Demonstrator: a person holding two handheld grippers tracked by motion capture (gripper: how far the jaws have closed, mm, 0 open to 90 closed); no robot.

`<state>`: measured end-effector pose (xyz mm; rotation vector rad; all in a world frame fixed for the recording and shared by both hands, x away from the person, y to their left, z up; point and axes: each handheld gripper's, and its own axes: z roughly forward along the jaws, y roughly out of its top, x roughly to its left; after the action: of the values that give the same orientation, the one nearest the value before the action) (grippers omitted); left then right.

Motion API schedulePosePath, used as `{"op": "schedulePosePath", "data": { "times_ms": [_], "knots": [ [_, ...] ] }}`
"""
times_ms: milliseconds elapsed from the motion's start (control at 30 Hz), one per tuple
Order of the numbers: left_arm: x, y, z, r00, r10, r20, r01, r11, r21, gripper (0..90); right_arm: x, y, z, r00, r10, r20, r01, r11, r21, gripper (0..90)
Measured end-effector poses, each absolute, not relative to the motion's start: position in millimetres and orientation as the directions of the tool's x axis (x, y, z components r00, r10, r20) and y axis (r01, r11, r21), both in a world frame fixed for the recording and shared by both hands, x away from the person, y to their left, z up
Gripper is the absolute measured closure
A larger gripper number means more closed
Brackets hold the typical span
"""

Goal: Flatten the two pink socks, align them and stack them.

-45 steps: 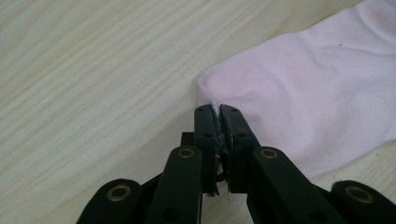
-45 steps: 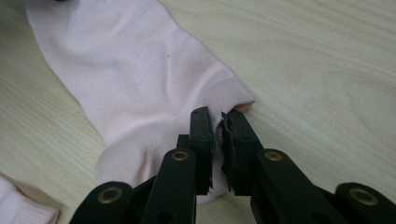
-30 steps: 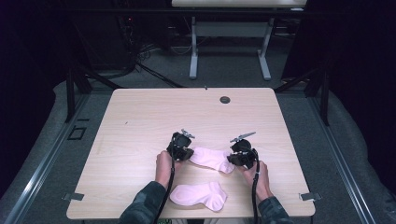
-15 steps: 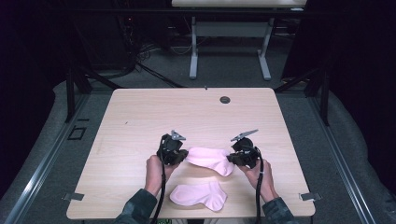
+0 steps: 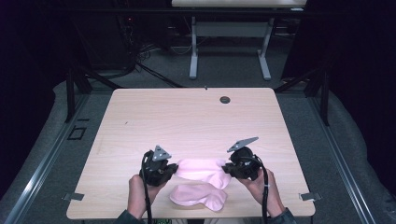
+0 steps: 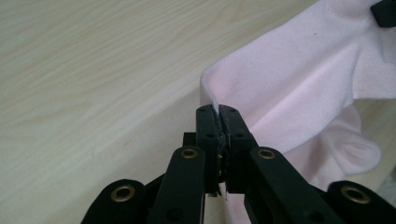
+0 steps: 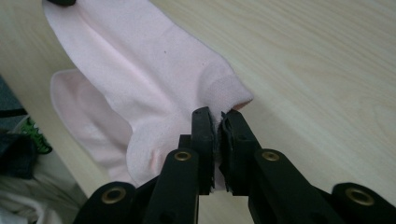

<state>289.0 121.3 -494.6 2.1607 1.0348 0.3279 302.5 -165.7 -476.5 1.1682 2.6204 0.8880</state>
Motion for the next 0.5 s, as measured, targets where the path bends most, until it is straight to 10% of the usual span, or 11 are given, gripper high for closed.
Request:
{"op": "schedulePosePath", "data": {
  "times_ms": [500],
  "knots": [
    [244.6, 130.0, -538.4, 0.649, 0.754, -0.106, 0.641, -0.467, 0.609, 87.5, 284.1, -144.3, -527.7, -0.720, 0.685, 0.112, 0.655, 0.617, 0.437, 83.3]
  ]
}}
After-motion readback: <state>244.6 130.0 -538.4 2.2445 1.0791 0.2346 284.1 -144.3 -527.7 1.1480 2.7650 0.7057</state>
